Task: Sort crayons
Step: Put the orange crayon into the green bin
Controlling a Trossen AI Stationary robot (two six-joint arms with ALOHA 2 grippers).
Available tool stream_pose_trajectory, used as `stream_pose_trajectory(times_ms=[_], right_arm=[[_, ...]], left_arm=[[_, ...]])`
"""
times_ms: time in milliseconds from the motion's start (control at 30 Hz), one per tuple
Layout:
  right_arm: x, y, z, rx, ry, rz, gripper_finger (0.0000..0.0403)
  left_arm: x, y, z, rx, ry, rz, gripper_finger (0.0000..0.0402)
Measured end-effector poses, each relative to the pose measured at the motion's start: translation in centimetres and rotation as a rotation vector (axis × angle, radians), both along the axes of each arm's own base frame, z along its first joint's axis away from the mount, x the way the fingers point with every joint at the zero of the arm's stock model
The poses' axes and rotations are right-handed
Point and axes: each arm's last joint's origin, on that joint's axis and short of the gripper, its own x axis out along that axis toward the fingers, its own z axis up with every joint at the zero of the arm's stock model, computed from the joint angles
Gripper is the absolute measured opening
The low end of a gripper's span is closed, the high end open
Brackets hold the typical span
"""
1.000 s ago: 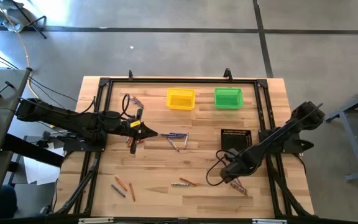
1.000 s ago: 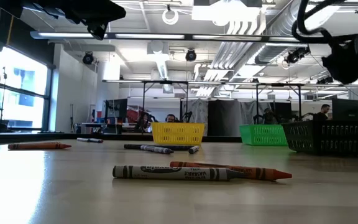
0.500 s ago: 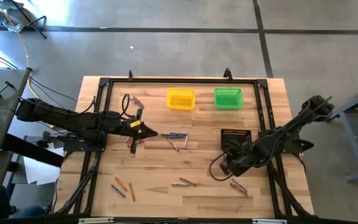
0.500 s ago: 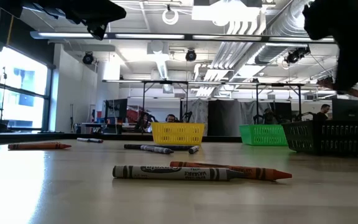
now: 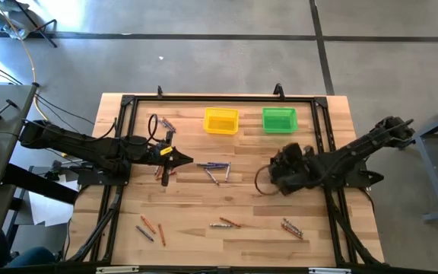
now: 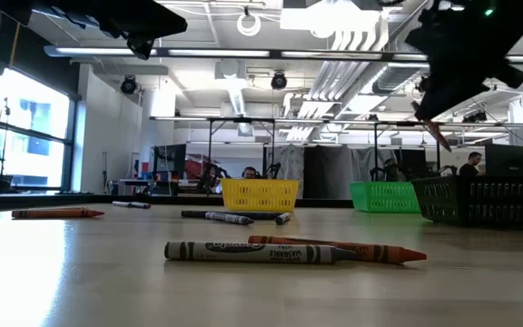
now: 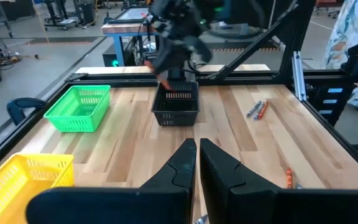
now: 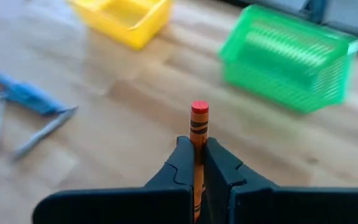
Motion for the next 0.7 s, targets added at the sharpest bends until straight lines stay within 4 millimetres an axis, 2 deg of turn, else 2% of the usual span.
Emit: stream_pose_trajectory(times_ms=[433,700], right_arm=[[0.4,-9.1,0.4,-0.23,0.239,-0.253,0.0],[0.8,-14.6,0.9,-0.256,0.218,-0.373,0.0]], left_arm=[[0.0,0.0,-0.2,0.004,0.022,0.001,0.001],[-0.2,0.0,-0.9,0.008,0.048,0.001,0.001]])
